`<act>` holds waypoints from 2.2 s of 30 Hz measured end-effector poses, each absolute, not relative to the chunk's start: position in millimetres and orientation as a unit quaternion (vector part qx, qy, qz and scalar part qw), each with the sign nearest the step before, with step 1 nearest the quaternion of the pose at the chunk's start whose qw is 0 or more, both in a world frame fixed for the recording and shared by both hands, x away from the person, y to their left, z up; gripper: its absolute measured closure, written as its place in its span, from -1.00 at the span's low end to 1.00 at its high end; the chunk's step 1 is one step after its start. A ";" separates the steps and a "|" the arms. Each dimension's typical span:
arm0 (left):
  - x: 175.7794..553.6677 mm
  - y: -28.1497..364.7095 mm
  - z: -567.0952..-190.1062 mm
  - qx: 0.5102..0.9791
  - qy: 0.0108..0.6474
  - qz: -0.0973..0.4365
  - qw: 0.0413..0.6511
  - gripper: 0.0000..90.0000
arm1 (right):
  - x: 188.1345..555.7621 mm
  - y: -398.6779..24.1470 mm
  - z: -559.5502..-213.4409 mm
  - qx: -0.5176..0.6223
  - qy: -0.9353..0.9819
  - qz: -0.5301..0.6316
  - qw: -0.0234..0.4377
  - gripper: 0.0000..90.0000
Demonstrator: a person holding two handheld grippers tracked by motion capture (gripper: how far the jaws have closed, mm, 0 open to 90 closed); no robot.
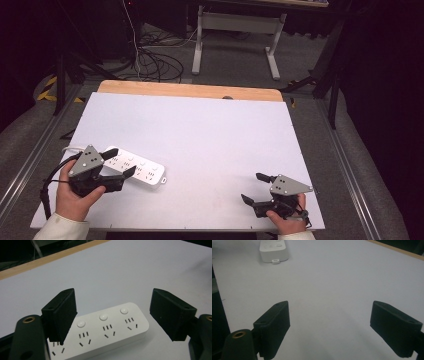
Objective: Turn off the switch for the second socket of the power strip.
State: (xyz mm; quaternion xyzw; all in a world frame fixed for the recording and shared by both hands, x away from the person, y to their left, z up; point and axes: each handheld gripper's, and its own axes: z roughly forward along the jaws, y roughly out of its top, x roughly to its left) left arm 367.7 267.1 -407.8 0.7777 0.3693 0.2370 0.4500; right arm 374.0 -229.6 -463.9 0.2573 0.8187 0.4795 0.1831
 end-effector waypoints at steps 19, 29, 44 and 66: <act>393.8 257.1 -401.1 0.776 0.378 0.244 0.442 -0.45 | 374.0 -229.1 -464.6 0.256 0.821 0.475 0.186 -0.63; 393.1 253.4 -403.7 0.787 0.361 0.283 0.413 0.03 | 374.1 -229.3 -464.8 0.255 0.822 0.475 0.184 -0.63; 407.3 260.0 -401.6 0.791 0.406 0.225 0.399 1.00 | 374.1 -229.0 -464.9 0.254 0.822 0.475 0.184 -0.61; 442.9 274.5 -417.1 0.801 0.452 0.130 0.370 1.00 | 375.2 -228.2 -465.9 0.253 0.824 0.472 0.182 -0.61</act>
